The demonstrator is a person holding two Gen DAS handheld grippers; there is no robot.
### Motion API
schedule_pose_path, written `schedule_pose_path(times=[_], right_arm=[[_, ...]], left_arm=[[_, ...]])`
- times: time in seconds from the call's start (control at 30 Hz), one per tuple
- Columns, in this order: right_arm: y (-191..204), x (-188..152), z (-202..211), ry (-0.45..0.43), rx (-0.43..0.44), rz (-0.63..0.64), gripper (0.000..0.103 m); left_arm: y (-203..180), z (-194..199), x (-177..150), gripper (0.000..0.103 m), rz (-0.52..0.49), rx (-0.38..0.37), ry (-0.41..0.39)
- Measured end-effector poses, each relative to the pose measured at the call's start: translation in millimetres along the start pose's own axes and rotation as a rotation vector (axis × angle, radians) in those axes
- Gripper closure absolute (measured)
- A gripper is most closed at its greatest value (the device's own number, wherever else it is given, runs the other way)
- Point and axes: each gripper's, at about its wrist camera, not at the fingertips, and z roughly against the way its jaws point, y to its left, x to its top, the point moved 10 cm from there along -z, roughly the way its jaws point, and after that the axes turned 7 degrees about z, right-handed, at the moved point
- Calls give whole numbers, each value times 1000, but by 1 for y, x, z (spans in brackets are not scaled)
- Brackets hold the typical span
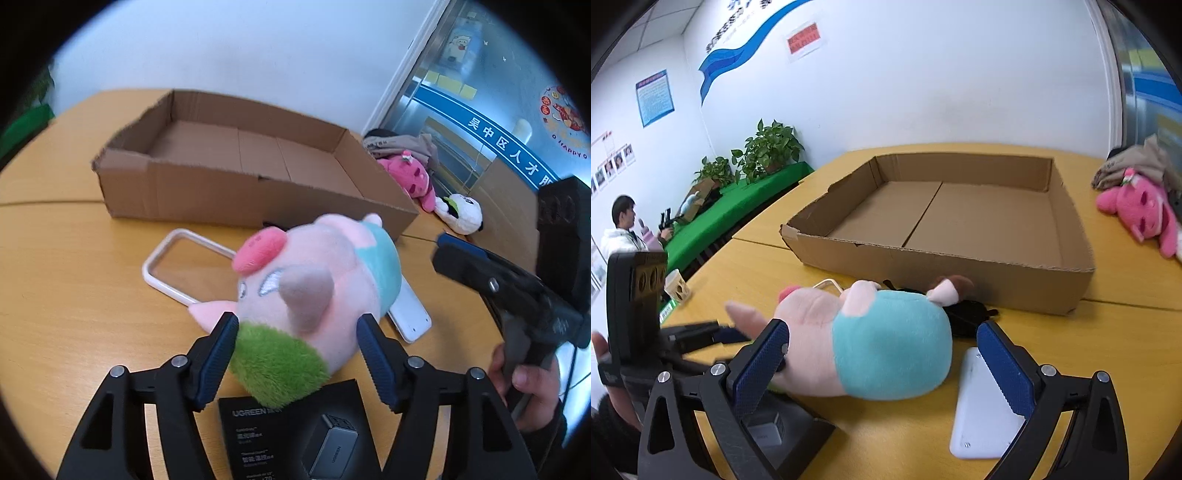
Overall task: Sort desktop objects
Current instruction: 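Close the left gripper on the pink-and-teal plush pig, then carry the plush pig with the left gripper and lower it into the box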
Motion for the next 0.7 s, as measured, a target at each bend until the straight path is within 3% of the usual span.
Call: schedule_pose_path(times=[0.17,0.27,0.37,0.7], right_arm=[[-26,-11,-23,61,43,-108,0],[-37,-25,-41,111,122,-219,0],[-32,-38,-56,153,175,-231,0],[-24,-45,-51,90,135,-177,6]], left_arm=[[0,-11,-6,33,16,-41,44],[0,-23,-15,27,35,-76,107],[6,-34,-24,25,48,-80,148],[2,-34,-23,43,35,-75,147]])
